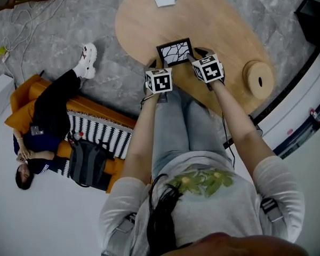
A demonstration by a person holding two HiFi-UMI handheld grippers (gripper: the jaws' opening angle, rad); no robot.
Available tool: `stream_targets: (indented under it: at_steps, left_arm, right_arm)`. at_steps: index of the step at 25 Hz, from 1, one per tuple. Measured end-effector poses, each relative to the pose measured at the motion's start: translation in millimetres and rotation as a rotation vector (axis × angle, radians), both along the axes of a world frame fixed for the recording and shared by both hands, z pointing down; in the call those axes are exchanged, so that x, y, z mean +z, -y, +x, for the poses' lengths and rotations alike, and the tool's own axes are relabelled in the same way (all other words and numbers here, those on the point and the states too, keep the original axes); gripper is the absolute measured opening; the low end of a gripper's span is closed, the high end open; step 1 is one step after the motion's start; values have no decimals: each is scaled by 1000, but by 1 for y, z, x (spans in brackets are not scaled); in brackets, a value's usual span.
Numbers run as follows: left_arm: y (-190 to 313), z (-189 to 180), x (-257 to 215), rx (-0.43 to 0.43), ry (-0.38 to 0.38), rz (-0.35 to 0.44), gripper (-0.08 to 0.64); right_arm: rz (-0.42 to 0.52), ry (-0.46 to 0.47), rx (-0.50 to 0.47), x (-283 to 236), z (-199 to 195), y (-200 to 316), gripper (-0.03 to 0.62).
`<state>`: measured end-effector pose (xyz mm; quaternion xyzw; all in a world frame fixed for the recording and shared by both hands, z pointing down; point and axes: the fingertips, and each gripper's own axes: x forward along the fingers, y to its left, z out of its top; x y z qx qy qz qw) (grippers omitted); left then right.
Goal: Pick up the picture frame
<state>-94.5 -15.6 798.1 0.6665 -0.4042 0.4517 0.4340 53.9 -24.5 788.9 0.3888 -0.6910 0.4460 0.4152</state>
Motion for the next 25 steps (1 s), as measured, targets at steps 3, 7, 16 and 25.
stream_targets:
  at_steps: [3, 7, 16, 25]
  left_arm:
    - [0, -1, 8, 32, 18, 1, 136]
    - [-1, 2, 15, 32, -1, -5, 137]
    - [-4, 7, 29, 49, -12, -20, 129]
    - [-9, 11, 36, 48, -111, -76, 107]
  right_arm:
    - [-9, -2, -16, 8, -3, -2, 161]
    - [-21, -16, -15, 19, -2, -3, 163]
    - [-51, -48, -32, 40, 2, -10, 159]
    - [-68, -66, -77, 51, 6, -16, 146]
